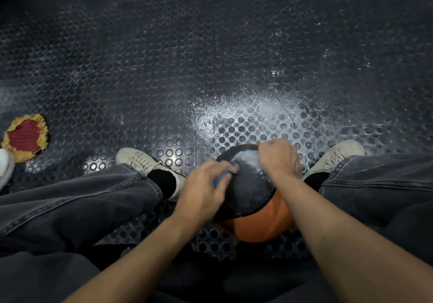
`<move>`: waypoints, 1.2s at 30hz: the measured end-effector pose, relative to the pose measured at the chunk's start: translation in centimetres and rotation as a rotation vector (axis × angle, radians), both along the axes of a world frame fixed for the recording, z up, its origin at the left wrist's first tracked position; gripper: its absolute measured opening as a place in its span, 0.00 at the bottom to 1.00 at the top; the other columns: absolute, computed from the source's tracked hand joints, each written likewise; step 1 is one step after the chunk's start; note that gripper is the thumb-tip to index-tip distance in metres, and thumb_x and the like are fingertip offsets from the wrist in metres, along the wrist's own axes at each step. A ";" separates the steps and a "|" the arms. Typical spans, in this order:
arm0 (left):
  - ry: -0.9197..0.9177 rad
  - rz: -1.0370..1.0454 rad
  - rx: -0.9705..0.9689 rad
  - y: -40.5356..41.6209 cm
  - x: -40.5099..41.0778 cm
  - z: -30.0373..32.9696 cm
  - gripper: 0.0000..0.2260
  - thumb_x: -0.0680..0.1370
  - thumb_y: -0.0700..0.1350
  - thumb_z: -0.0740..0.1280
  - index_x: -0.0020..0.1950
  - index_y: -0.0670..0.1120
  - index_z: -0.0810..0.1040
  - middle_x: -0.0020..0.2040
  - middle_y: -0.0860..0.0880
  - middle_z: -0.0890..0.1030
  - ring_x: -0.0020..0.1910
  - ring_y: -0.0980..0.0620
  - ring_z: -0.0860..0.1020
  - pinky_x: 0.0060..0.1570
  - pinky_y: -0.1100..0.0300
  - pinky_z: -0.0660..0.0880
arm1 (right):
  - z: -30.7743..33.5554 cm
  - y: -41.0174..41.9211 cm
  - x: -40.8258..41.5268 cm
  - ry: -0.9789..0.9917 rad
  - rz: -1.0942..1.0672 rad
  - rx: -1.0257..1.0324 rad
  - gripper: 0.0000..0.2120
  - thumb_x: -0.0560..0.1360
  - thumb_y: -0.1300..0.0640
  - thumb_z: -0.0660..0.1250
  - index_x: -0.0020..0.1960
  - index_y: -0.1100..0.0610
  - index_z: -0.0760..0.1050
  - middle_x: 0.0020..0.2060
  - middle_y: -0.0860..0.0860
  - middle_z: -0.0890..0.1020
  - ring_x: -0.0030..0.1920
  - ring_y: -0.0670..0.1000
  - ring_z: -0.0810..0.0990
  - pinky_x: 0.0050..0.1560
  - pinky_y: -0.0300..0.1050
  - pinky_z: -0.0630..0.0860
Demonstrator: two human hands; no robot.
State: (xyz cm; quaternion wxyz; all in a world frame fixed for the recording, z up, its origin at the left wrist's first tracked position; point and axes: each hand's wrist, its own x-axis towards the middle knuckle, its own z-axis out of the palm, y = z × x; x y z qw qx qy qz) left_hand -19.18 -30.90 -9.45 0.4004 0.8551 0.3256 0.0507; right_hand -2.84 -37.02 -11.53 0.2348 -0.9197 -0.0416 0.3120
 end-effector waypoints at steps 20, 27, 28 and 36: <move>0.240 0.327 -0.297 2.9 1.4 0.5 0.16 0.77 0.47 0.69 0.65 0.49 0.77 0.56 0.51 0.82 0.47 0.54 0.81 0.51 0.61 0.76 | 0.3 0.2 -0.2 0.040 -0.115 0.018 0.10 0.74 0.55 0.59 0.33 0.51 0.69 0.39 0.53 0.77 0.41 0.56 0.77 0.59 0.57 0.74; 0.197 0.205 -0.110 0.9 1.6 1.7 0.11 0.79 0.42 0.66 0.60 0.46 0.81 0.48 0.53 0.82 0.38 0.63 0.76 0.36 0.80 0.68 | 1.6 -0.2 0.2 -0.007 0.012 -0.073 0.12 0.80 0.57 0.58 0.38 0.56 0.72 0.33 0.50 0.69 0.36 0.52 0.69 0.63 0.54 0.70; 0.160 0.111 -0.046 0.0 1.4 2.3 0.10 0.79 0.42 0.66 0.59 0.47 0.81 0.50 0.54 0.80 0.42 0.63 0.75 0.41 0.80 0.68 | 1.5 -0.3 0.3 -0.026 0.018 -0.069 0.14 0.79 0.58 0.57 0.36 0.56 0.72 0.32 0.50 0.71 0.33 0.51 0.70 0.61 0.55 0.73; 0.301 0.293 -0.094 2.2 2.7 1.7 0.07 0.81 0.42 0.63 0.54 0.41 0.79 0.35 0.55 0.75 0.27 0.60 0.69 0.23 0.73 0.68 | -0.1 0.6 -1.1 -0.055 0.035 -0.057 0.15 0.80 0.54 0.59 0.37 0.55 0.75 0.36 0.51 0.79 0.40 0.54 0.78 0.70 0.67 0.61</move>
